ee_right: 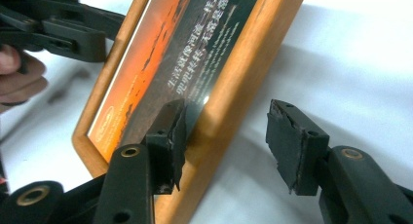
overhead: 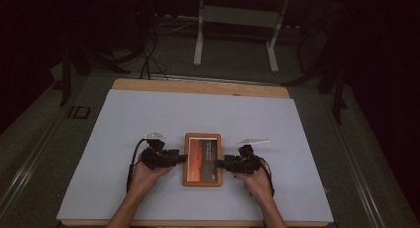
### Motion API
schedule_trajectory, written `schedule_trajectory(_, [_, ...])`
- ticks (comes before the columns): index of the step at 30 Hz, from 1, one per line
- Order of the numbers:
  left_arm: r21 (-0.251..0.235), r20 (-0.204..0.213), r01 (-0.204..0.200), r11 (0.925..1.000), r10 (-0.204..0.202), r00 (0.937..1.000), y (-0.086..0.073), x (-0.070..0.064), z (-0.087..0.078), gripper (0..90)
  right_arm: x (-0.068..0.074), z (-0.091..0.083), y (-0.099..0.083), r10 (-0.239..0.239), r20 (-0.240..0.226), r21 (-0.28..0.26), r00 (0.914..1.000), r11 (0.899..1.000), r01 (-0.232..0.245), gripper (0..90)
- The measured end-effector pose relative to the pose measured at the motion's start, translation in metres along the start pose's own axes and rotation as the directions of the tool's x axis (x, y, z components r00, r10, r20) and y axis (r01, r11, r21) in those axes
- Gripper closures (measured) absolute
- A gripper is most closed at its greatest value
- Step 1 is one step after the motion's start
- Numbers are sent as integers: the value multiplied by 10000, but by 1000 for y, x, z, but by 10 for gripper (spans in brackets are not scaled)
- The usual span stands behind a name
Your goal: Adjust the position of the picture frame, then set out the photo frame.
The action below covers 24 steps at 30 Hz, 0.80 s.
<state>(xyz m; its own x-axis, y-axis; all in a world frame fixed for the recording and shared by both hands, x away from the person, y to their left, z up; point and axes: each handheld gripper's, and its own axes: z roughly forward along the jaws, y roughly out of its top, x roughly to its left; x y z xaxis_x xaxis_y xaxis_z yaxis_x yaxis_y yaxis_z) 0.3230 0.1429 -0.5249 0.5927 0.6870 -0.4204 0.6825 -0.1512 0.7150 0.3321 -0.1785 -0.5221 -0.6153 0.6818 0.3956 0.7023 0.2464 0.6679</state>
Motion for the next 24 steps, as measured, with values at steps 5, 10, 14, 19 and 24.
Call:
schedule_trajectory(5, [-492, -226, -532, 9974, 521, 9984, 0, -7, -11, 475, 2, -7, 3, -600, 478, -387, 9971, 9973, 619, 488])
schedule_trajectory(10, [-868, -476, -872, 9924, 833, 9954, -1, -14, -21, 474, 5, -13, 4, -1309, 940, -612, 9869, 9887, 1370, 488])
schedule_trajectory(14, [-934, -852, -1197, 9884, 1118, 9901, -3, -18, -27, 475, 8, -14, 5, -1954, 1368, -491, 9711, 9778, 2037, 505])
schedule_trajectory(19, [-1032, -1082, -1333, 9857, 1221, 9866, -5, -21, -32, 475, 11, -13, 4, -2374, 1636, -338, 9575, 9687, 2460, 514])
schedule_trajectory(24, [-1176, -1162, -1307, 9844, 1171, 9863, -7, -23, -36, 475, 15, -14, 7, -2697, 1858, -511, 9448, 9576, 2834, 524])
